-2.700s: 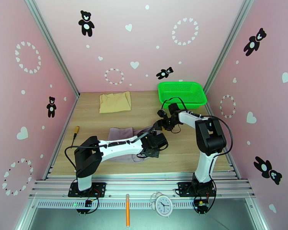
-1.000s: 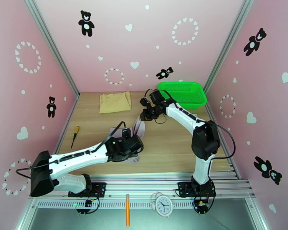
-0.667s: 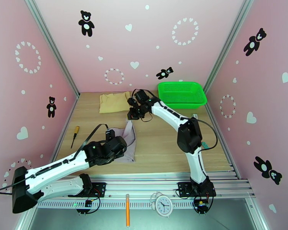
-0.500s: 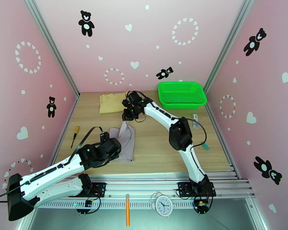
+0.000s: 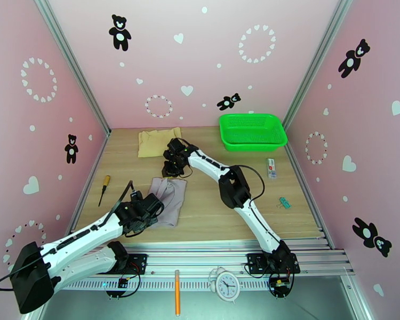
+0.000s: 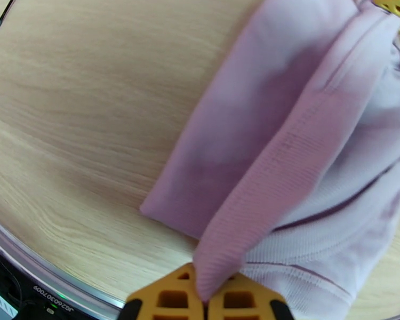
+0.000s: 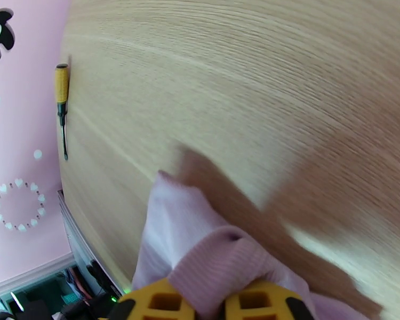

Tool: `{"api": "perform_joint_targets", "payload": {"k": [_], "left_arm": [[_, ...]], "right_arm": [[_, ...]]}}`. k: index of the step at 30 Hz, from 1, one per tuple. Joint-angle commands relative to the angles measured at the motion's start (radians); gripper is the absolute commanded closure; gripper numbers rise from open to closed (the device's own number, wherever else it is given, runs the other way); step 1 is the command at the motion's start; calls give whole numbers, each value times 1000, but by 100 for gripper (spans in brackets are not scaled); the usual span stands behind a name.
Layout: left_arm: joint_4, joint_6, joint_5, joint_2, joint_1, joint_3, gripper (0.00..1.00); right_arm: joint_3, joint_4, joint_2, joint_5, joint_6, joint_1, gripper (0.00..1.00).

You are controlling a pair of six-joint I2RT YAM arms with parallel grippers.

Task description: Fold and stack the mixed laundry pile

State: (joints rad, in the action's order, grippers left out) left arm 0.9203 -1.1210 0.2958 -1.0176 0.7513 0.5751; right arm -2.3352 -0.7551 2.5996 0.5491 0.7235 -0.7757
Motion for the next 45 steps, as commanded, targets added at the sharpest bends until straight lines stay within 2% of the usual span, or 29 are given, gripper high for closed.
{"api": "perform_joint_targets", "payload": {"k": [1, 2, 4, 12, 23, 35, 41, 45], "left_arm": [[-23, 14, 27, -28, -31, -17, 75], [-27, 19, 29, -40, -40, -17, 70], [-37, 30, 34, -62, -54, -12, 63], [15, 107, 98, -153, -125, 84, 59], [5, 225, 107, -245, -276, 133, 59], [27, 246, 108, -235, -287, 167, 59], [105, 232, 41, -120, -287, 194, 63], [180, 162, -53, 61, -251, 188, 56]], "right_arm": [[-38, 59, 37, 40, 16, -22, 57], [-38, 71, 39, 43, 17, -23, 50], [-38, 81, 36, 43, 21, -26, 45], [-45, 110, -15, 49, 35, -23, 29], [-95, 159, 19, 110, 127, -18, 28], [-136, 243, 78, 111, 268, -37, 27], [-138, 234, 70, 149, 229, -35, 27], [-139, 137, -11, 158, 75, -13, 26]]}}
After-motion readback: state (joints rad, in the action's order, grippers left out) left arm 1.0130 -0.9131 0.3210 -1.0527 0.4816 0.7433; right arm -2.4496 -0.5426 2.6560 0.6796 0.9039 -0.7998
